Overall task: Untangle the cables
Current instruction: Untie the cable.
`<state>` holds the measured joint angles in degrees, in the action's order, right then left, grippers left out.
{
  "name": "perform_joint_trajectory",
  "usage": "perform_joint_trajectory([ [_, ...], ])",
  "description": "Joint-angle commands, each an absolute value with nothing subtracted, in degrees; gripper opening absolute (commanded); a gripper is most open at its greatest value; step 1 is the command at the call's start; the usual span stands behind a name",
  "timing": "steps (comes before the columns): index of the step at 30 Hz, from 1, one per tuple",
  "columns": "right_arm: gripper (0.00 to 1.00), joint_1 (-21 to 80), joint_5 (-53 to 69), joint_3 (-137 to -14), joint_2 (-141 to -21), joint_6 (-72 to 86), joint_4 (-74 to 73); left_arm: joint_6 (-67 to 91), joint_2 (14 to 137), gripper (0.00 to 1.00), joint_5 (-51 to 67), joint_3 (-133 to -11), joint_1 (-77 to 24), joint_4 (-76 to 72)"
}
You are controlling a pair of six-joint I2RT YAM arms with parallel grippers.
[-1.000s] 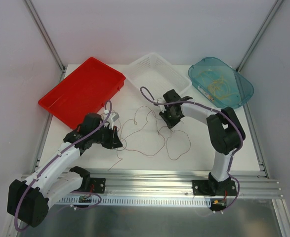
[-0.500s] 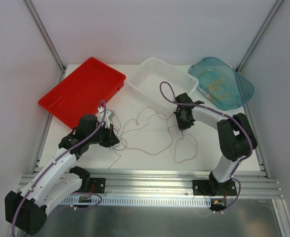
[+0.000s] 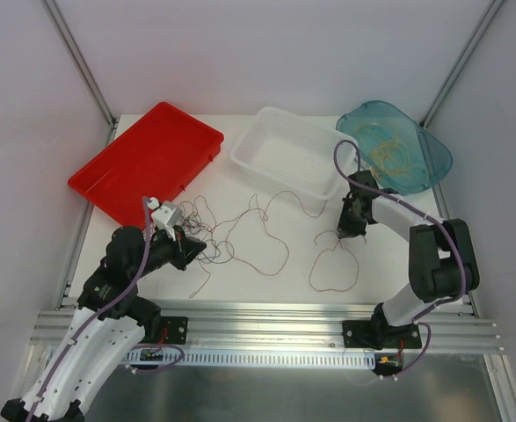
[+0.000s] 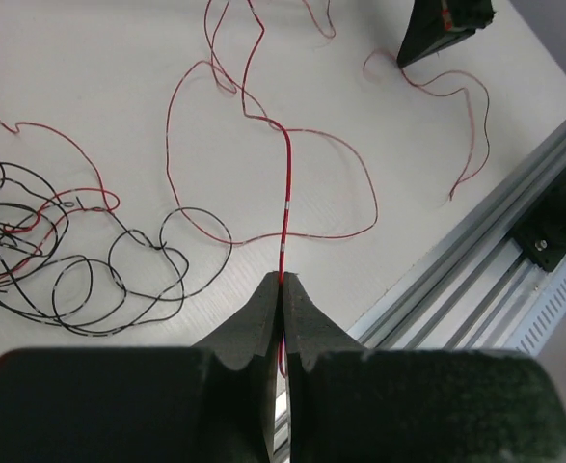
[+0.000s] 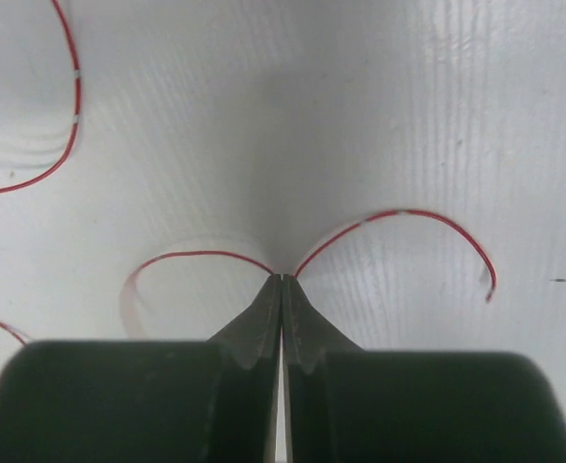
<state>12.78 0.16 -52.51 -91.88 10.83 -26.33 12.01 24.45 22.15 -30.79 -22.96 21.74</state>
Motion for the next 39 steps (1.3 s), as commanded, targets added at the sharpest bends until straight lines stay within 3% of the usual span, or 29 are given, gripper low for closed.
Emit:
perform_joint_trajectory([
  [1, 0.01, 12.74, 4.65, -51.77, -87.37, 13.71, -24.18, 13.61, 21.10, 0.00, 19.97, -28.75, -23.47, 19.77],
  [3, 0.01, 12.74, 5.44, -51.68, -84.30, 13.62, -23.73, 16.60, 23.01, 0.14, 19.34, -28.30, -23.47, 19.78],
  [9, 0.01, 12.74, 5.80, -54.57, -76.05, 10.38, -28.20, 21.26, 38.63, 0.16, 15.91, -29.53, -23.47, 19.86],
  [12, 0.01, 12.74, 5.36, -56.68, -73.13, 7.92, -31.45, 21.71, 44.63, 0.25, 16.26, -31.55, -23.47, 19.78],
  [15, 0.01, 12.75, 1.95, -58.53, -71.90, 6.25, -35.67, 21.10, 50.09, 0.47, 17.66, -34.01, -23.47, 19.69],
  [16, 0.05, 12.83, 1.06, -58.54, -71.46, 6.33, -37.86, 20.75, 51.58, 0.55, 17.93, -35.41, -23.47, 19.77],
  [17, 0.24, 12.75, 0.45, -58.01, -71.11, 6.50, -38.40, 19.70, 52.03, 0.67, 18.10, -36.03, -23.47, 19.78],
  [21, 0.55, 12.74, 0.44, -52.48, -69.00, 9.13, -37.19, 16.45, 53.52, 0.88, 17.93, -39.28, -23.47, 19.86],
  [26, 0.66, 13.27, 0.35, -45.54, -68.82, 14.93, -33.49, 11.18, 56.07, 0.94, 16.00, -43.15, -23.38, 19.86],
  [35, 0.66, 18.37, -5.44, -45.00, -77.86, 20.03, -29.71, 4.49, 60.55, 0.95, 13.19, -48.07, -23.47, 19.78],
  [39, 0.61, 18.98, -6.77, -45.00, -81.38, 21.27, -29.27, 2.99, 61.26, 0.95, 11.08, -47.90, -23.38, 19.34],
])
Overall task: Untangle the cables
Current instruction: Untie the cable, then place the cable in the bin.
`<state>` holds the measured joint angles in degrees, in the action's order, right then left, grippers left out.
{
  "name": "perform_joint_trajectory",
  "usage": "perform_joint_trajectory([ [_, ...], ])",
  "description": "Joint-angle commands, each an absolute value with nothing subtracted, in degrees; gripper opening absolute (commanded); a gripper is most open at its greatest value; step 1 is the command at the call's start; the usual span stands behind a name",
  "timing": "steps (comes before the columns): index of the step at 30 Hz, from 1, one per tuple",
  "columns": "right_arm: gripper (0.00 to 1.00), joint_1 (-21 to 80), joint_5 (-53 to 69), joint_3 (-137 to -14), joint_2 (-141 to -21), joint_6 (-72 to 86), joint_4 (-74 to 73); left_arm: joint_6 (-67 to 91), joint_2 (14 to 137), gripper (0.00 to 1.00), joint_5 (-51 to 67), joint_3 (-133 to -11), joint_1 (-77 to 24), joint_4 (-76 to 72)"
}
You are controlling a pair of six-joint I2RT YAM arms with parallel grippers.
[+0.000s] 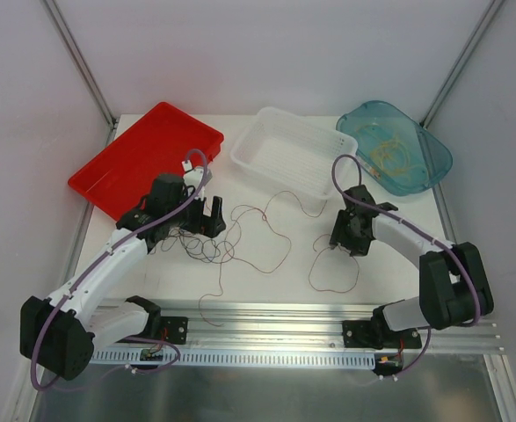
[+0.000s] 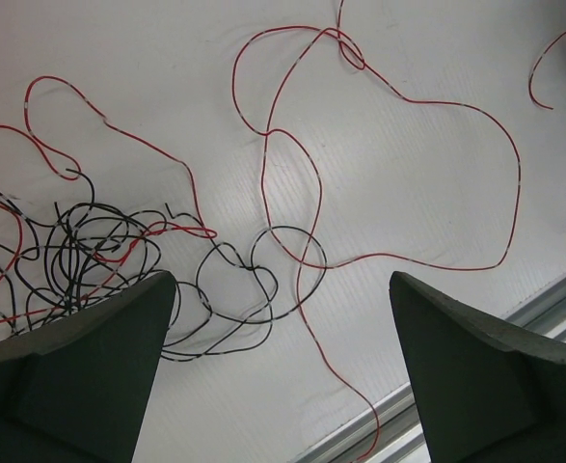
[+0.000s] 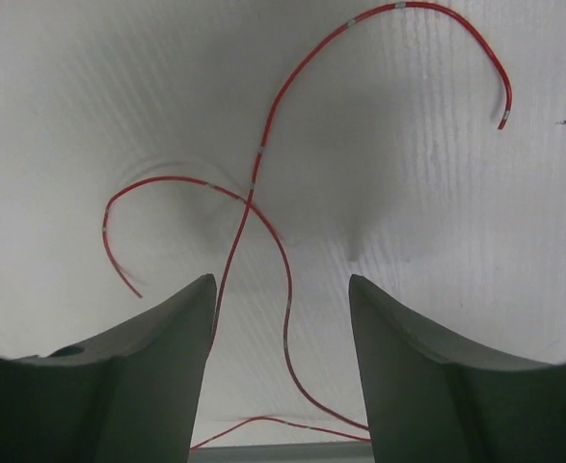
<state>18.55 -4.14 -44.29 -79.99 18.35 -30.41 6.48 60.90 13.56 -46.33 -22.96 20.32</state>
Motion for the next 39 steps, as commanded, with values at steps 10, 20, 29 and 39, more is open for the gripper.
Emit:
perform_joint_trajectory([
  [10, 0.16, 21.09, -7.91, -44.83, -83.68, 20.66, -30.15, 1.76, 59.33, 0.94, 6.51, -45.44, -23.38, 19.42],
  [20, 0.01, 21.09, -10.20, -57.37, -68.83, 9.33, -45.93, 1.58, 60.29, 0.94, 6.86, -45.53, -23.38, 19.42],
  [29, 0.01, 21.09, -3.09, -88.73, -71.52, -12.20, -47.75, 1.76, 60.55, 0.94, 6.50, -45.44, -23.20, 19.42],
  [39, 0.01, 21.09, 4.22, -100.98, -89.35, -28.91, -26.03, 1.93, 61.00, 0.94, 7.03, -45.09, -23.20, 19.42],
])
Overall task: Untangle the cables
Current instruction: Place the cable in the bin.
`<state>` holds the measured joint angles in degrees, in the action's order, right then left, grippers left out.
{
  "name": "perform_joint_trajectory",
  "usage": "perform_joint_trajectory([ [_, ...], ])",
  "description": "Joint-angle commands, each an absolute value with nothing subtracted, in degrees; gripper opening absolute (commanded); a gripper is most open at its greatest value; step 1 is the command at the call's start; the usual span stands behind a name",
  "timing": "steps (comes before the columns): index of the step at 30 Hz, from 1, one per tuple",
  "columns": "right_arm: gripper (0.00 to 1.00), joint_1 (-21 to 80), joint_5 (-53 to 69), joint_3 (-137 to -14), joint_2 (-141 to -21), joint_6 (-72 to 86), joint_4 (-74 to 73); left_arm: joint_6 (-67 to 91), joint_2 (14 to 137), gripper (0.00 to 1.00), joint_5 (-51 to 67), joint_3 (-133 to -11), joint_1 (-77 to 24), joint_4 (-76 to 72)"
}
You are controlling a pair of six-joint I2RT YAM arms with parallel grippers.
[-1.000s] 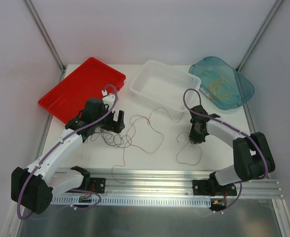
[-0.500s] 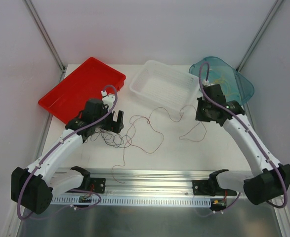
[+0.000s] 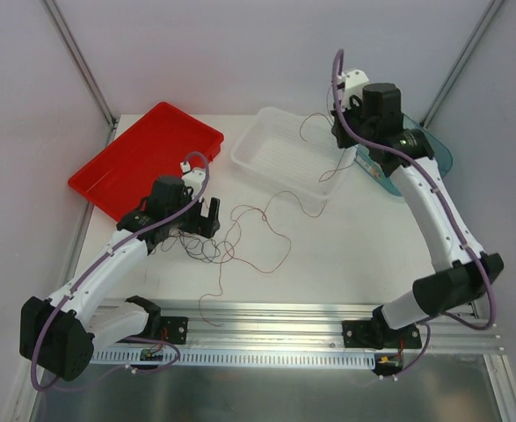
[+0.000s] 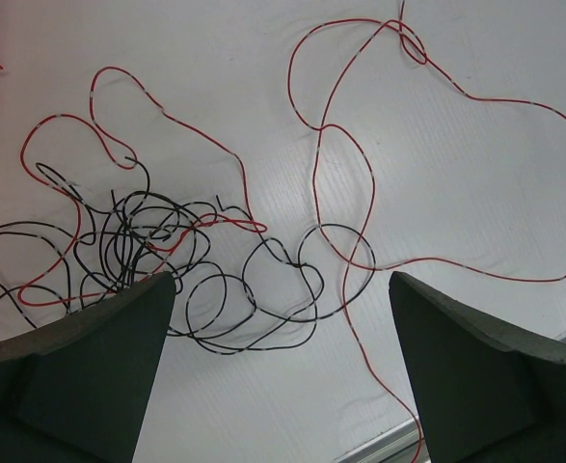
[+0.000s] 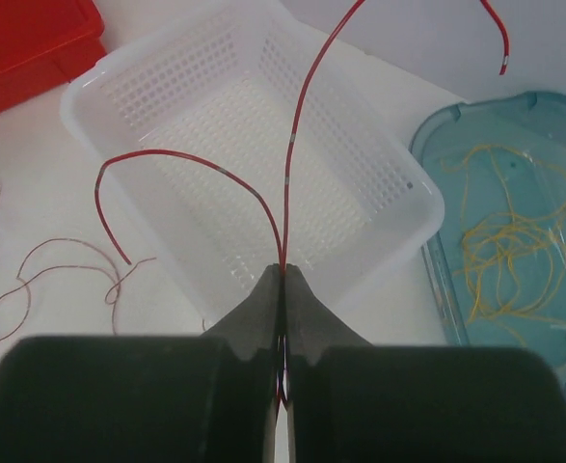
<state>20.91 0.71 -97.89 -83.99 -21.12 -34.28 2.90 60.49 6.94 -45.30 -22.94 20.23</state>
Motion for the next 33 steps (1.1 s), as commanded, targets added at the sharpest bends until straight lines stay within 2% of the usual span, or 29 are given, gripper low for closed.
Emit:
perform_joint_trajectory([
  [1, 0.01, 21.09, 3.70, -102.12, -91.47, -29.79, -24.62, 1.85, 61.08, 0.94, 6.94, -45.09, -23.20, 19.34],
  [5, 0.02, 21.09, 0.71, -106.43, -100.44, -32.43, -21.81, 1.67, 62.05, 0.94, 6.50, -45.26, -23.12, 19.42],
  [7, 0.09, 21.00, 0.35, -109.50, -106.24, -32.78, -21.62, 1.67, 62.23, 0.94, 6.77, -45.35, -23.12, 19.25],
  [8, 0.16, 21.01, -1.82, -110.99, -108.17, -32.78, -21.88, 1.76, 62.49, 0.95, 6.94, -45.35, -23.12, 19.42],
  [9, 0.34, 21.01, -2.54, -113.36, -109.67, -32.35, -22.41, 1.67, 62.58, 0.95, 7.20, -45.26, -23.12, 19.42],
  [12, 0.50, 21.01, -3.34, -115.92, -112.76, -30.42, -24.87, 1.76, 63.10, 0.94, 7.47, -45.44, -23.12, 19.42],
  [18, 0.54, 21.79, -0.53, -105.75, -103.11, -25.93, -25.57, 1.85, 62.84, 0.95, 7.73, -45.53, -23.03, 19.51],
  [26, 0.54, 26.80, 5.36, -80.55, -85.62, -24.96, -26.10, 1.93, 62.05, 0.95, 8.00, -45.44, -23.03, 19.51],
  [30, 0.53, 27.69, 4.40, -75.42, -81.04, -23.20, -24.09, 2.11, 62.05, 0.95, 8.09, -45.44, -23.03, 19.34],
  [33, 0.52, 27.34, 0.45, -78.64, -83.22, -21.89, -24.52, 2.20, 62.23, 0.95, 8.35, -45.35, -23.03, 19.42],
])
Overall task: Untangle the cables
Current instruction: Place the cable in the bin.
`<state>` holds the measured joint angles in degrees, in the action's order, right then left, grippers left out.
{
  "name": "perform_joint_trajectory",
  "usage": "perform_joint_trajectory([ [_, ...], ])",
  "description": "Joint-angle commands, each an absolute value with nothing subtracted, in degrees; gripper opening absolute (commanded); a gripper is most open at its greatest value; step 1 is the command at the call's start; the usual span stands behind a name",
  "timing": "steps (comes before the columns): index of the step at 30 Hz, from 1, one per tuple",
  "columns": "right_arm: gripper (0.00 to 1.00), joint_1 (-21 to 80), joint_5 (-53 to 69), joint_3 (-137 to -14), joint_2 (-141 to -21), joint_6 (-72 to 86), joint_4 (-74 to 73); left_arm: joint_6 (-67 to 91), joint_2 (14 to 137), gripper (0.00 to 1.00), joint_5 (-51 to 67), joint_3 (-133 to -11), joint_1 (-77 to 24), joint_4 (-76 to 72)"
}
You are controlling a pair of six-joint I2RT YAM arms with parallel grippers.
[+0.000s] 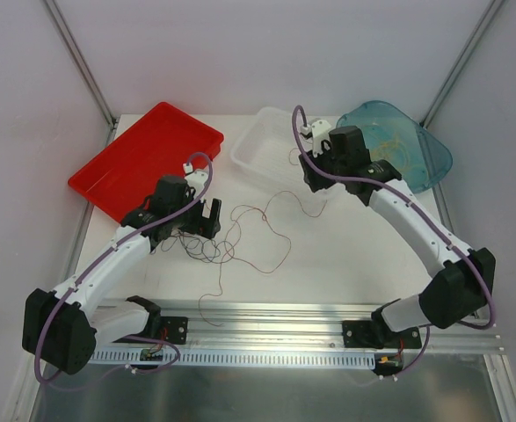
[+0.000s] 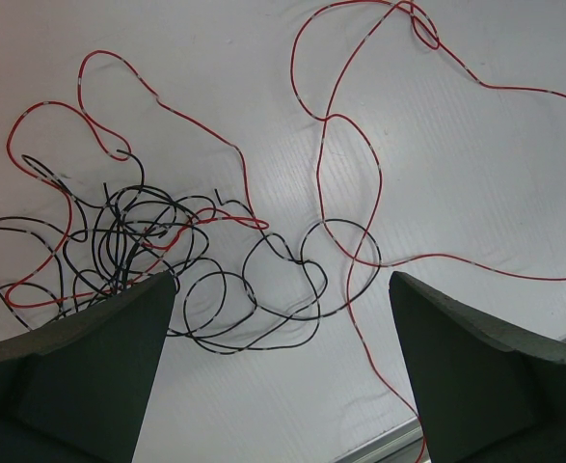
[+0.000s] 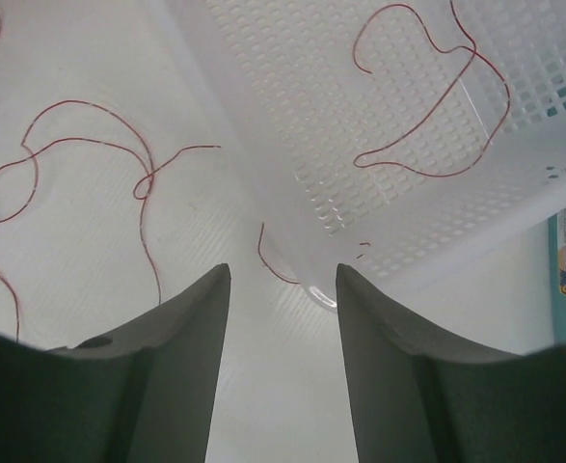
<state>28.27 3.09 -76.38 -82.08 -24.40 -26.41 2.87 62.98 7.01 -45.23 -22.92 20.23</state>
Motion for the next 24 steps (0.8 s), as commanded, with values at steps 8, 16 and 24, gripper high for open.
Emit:
perform_joint_trajectory([
  [8, 0.47, 21.01, -3.86, -87.71, -96.49, -7.22, -18.11, 1.93, 62.23, 0.95, 7.56, -44.82, -23.03, 19.51],
  [16, 0.46, 16.96, -0.97, -98.52, -110.73, -1.58, -15.20, 1.85, 63.81, 0.95, 8.09, -45.35, -22.94, 19.51],
  [24, 0.40, 15.12, 3.07, -103.71, -119.09, -2.28, -14.51, 1.67, 65.04, 0.95, 8.35, -45.53, -22.94, 19.60],
])
